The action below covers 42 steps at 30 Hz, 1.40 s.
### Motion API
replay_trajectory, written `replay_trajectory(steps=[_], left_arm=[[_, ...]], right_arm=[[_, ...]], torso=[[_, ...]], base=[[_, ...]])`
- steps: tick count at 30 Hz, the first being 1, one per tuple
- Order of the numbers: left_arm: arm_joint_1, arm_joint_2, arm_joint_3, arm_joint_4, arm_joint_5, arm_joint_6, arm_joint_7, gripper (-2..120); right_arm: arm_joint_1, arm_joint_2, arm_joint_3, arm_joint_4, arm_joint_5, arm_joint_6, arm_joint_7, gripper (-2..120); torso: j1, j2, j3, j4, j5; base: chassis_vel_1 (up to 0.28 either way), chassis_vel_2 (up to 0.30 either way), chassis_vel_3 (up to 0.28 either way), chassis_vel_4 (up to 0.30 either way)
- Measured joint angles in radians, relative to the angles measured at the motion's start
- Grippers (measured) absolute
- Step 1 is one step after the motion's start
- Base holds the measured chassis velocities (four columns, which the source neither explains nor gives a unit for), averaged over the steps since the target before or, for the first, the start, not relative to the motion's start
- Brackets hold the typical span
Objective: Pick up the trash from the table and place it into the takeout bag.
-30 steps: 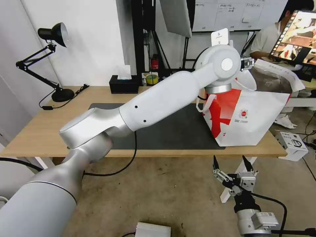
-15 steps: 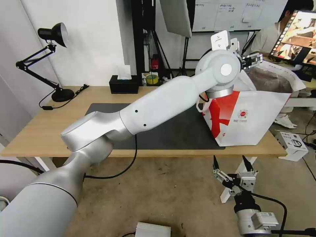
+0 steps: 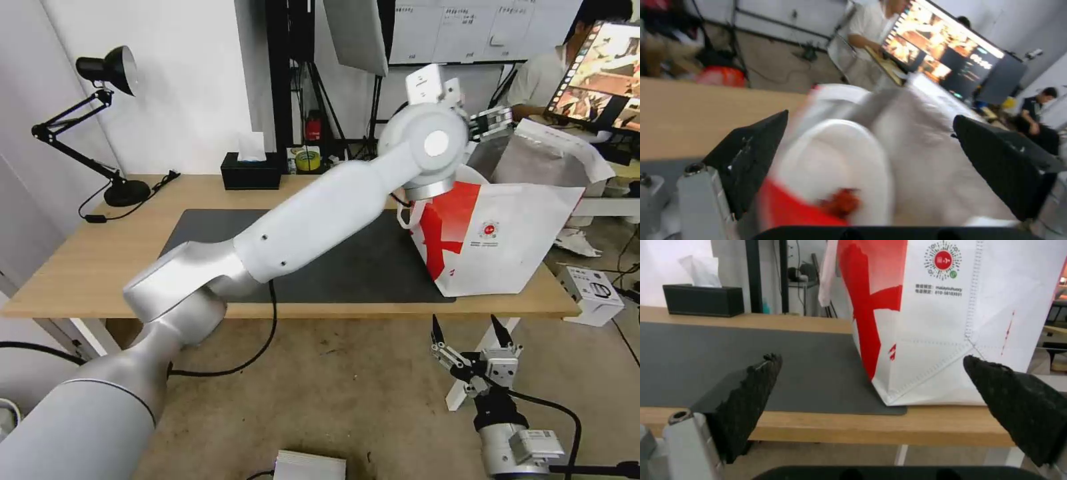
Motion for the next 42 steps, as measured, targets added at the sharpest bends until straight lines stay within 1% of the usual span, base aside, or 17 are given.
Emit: replay_trajectory(steps=[1,4,5,8,10,17,20,21,24,25,28,29,31,33,34,36,42], left_arm=[[0.0,0.0,0.0,0.0,0.0,0.0,0.0,100],[0.05,0.129,0.022,-0.062,0.12,-0.02,0.08,100],[0.05,0.129,0.022,-0.062,0.12,-0.02,0.08,100],[0.128,0.26,0.015,-0.126,0.264,-0.048,0.15,100],[0.147,0.285,0.008,-0.139,0.291,-0.053,0.159,100],[0.305,0.442,-0.045,-0.197,0.513,-0.092,0.279,100],[0.431,0.531,-0.138,-0.253,0.602,-0.094,0.317,100],[0.431,0.531,-0.138,-0.253,0.602,-0.094,0.317,100],[0.631,0.604,-0.293,-0.328,0.674,-0.093,0.347,100],[0.631,0.604,-0.293,-0.328,0.674,-0.093,0.347,100],[0.834,0.625,-0.468,-0.405,0.759,-0.062,0.352,100],[0.834,0.625,-0.468,-0.405,0.759,-0.062,0.352,100],[0.977,0.632,-0.576,-0.462,0.833,-0.045,0.355,100],[1.008,0.632,-0.597,-0.473,0.85,-0.044,0.357,100],[1.09,0.627,-0.656,-0.501,0.895,-0.044,0.369,100],[1.235,0.59,-0.76,-0.544,0.987,-0.055,0.401,100],[1.454,0.499,-0.902,-0.636,1.094,-0.078,0.448,100]], right_arm=[[0.0,0.0,0.0,0.0,0.0,0.0,0.0,100],[0.0,0.0,0.0,0.0,0.0,0.0,0.0,100],[0.0,0.0,0.0,0.0,0.0,0.0,0.0,100],[0.0,0.0,0.0,0.0,0.0,0.0,0.0,100],[0.0,0.0,0.0,0.0,0.0,0.0,0.0,100],[0.0,0.0,0.0,0.0,0.0,0.0,0.0,100],[0.0,0.0,0.0,0.0,0.0,0.0,0.0,100],[0.0,0.0,0.0,0.0,0.0,0.0,0.0,100],[0.0,0.0,0.0,0.0,0.0,0.0,0.0,100],[0.0,0.0,0.0,0.0,0.0,0.0,0.0,100],[0.0,0.0,0.0,0.0,0.0,0.0,0.0,100],[0.0,0.0,0.0,0.0,0.0,0.0,0.0,100],[0.0,0.0,0.0,0.0,0.0,0.0,0.0,100],[0.0,0.0,0.0,0.0,0.0,0.0,0.0,100],[0.0,0.0,0.0,0.0,0.0,0.0,0.0,100],[0.0,0.0,0.0,0.0,0.0,0.0,0.0,100],[0.0,0.0,0.0,0.0,0.0,0.0,0.0,100]], torso=[[0.0,0.0,0.0,0.0,0.0],[0.0,0.0,0.0,0.0006,-0.0003],[0.0,0.0,0.0,0.0006,-0.0003],[0.0,0.0,0.0,0.0003,-0.0005],[0.0,0.0,0.0,0.0001,-0.0003],[0.0,0.0,0.0,0.0,-0.0004],[0.0,0.0,0.0,0.0002,0.0],[0.0,0.0,0.0,0.0002,0.0],[0.0,0.0,0.0,0.0001,0.0001],[0.0,0.0,0.0,0.0001,0.0001],[0.0,0.0,0.0,0.0004,-0.0002],[0.0,0.0,0.0,0.0004,-0.0002],[0.0,0.0,0.0,0.0002,-0.0001],[0.0,0.0,0.0,0.0002,-0.0003],[0.0,0.0,0.0,0.0002,0.0],[0.0,0.0,0.0,0.0002,-0.0002],[0.0,0.0,0.0,0.0001,0.0002]], base=[[0.0,0.0,0.0,0.0],[0.0,0.0,0.0,0.0],[0.0,0.0,0.0,0.0],[0.0,0.0,0.0,0.0],[0.0,0.0,0.0,0.0],[0.0,0.0,0.0,0.0],[0.0,0.0,0.0,0.0],[0.0,0.0,0.0,0.0],[0.0,0.0,0.0,0.0],[0.0,0.0,0.0,0.0],[0.0,0.0,0.0,0.0],[0.0,0.0,0.0,0.0],[0.0,0.0,0.0,0.0],[0.0,0.0,0.0,0.0],[0.0,0.0,0.0,0.0],[0.0,0.0,0.0,0.0],[0.0,0.0,0.0,0.0]])
